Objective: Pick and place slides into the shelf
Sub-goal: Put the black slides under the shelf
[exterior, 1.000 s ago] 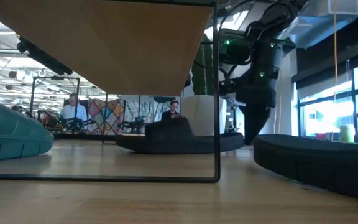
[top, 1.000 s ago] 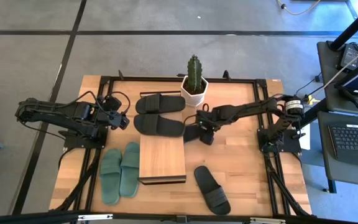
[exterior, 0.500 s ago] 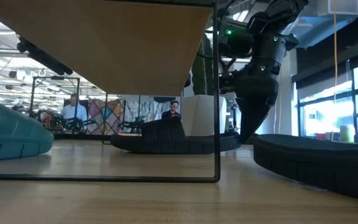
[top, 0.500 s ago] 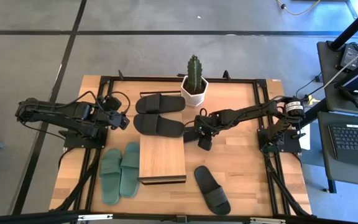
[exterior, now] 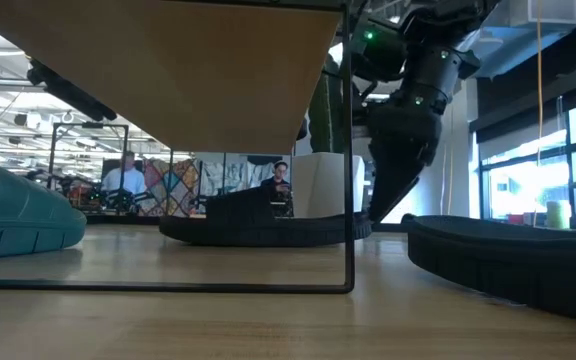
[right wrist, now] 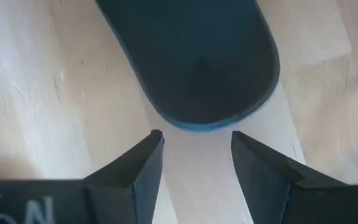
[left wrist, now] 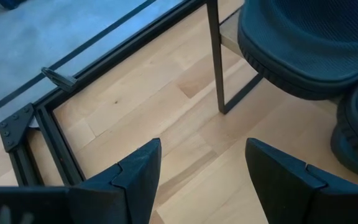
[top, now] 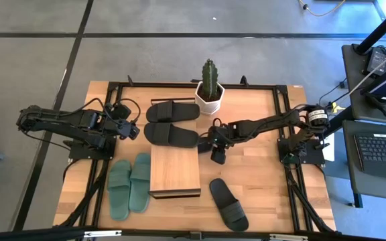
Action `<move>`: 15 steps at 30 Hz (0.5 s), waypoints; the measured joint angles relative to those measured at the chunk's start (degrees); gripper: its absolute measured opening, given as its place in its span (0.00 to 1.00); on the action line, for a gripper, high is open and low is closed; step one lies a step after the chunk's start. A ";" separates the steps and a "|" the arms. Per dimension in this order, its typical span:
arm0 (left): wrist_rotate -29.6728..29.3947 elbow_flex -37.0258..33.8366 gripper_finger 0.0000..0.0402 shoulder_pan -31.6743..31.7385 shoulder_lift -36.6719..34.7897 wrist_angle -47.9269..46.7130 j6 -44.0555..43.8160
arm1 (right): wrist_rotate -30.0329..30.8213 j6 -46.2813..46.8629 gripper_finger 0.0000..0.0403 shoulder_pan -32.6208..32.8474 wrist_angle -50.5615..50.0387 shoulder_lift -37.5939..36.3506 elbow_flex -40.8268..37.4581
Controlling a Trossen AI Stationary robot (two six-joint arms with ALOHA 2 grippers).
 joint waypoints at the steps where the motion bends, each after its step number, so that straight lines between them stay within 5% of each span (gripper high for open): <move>1: 0.37 0.00 0.56 0.00 0.00 0.00 0.00 | 0.01 0.05 0.47 0.01 -0.31 -0.34 0.00; 15: 2.65 0.00 0.56 0.02 0.00 -0.19 0.00 | 4.47 -8.02 0.47 -0.50 -3.06 -4.15 0.07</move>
